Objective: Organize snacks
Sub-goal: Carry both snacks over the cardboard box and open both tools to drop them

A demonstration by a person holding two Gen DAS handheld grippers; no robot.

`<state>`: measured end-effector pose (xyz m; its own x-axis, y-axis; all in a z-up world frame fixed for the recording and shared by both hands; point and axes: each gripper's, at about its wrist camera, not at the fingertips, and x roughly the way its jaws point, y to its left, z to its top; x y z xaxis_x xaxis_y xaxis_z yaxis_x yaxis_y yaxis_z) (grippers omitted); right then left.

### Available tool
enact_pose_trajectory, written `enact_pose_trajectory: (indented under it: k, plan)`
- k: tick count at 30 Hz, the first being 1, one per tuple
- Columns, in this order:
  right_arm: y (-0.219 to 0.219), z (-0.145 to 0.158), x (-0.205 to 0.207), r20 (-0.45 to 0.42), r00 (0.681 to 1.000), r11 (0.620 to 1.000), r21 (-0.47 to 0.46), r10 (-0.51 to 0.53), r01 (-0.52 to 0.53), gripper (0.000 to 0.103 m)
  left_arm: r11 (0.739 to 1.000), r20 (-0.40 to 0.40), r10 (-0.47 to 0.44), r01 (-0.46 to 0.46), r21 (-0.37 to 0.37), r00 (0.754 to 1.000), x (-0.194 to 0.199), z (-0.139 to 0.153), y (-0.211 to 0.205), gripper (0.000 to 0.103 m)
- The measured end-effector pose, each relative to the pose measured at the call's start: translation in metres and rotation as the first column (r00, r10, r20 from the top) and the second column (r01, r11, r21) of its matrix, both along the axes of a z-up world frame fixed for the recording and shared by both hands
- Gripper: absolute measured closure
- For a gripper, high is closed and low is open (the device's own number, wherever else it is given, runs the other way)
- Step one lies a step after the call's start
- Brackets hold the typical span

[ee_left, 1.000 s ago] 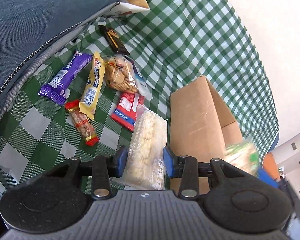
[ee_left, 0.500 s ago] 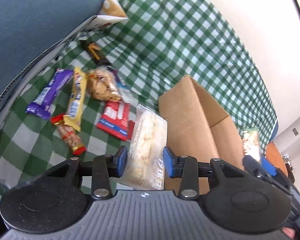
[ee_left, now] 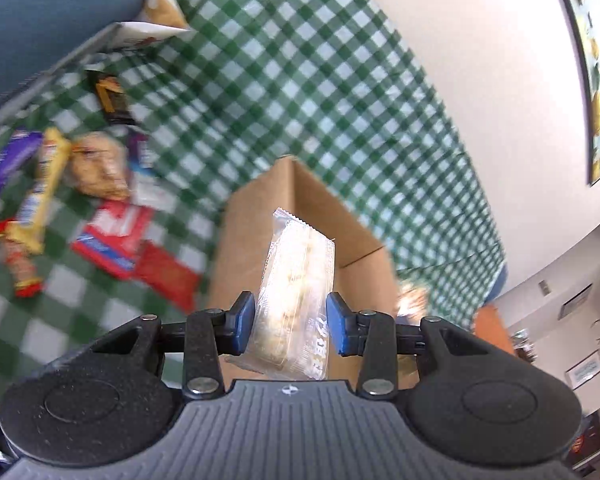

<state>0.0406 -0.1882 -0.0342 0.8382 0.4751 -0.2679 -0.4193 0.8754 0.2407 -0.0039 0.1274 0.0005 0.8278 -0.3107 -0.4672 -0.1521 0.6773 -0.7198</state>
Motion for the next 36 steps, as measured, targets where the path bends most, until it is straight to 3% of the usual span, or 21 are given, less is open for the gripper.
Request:
enact_pose_trajectory:
  k: [6,16,20,30,36]
  plan:
    - [-0.013,-0.005,0.017,-0.067,0.995,0.994,0.068,-0.080,0.085,0.021,0.997,0.032,-0.030,0.032,-0.070,0.999,0.047,0.020,-0.035,0.060]
    - [-0.025,-0.013,0.029,-0.133,0.977,0.976,0.115,-0.167,0.182,0.021,0.995,0.051,-0.092,0.095,-0.040,0.994,0.125,0.033,-0.094,0.060]
    - [-0.025,-0.015,0.029,-0.138,0.973,0.973,0.107,-0.188,0.203,0.020,0.992,0.043,-0.110,0.112,-0.051,0.993,0.143,0.037,-0.100,0.048]
    - [-0.017,-0.016,0.027,-0.135,0.972,0.975,0.079,-0.195,0.206,0.015,0.998,0.032,-0.063,0.064,-0.016,0.997,0.120,0.035,-0.081,0.048]
    - [-0.014,-0.017,0.026,-0.116,0.974,0.979,0.051,-0.192,0.199,0.015,0.991,0.033,0.054,-0.058,0.125,0.998,0.082,0.039,-0.042,0.048]
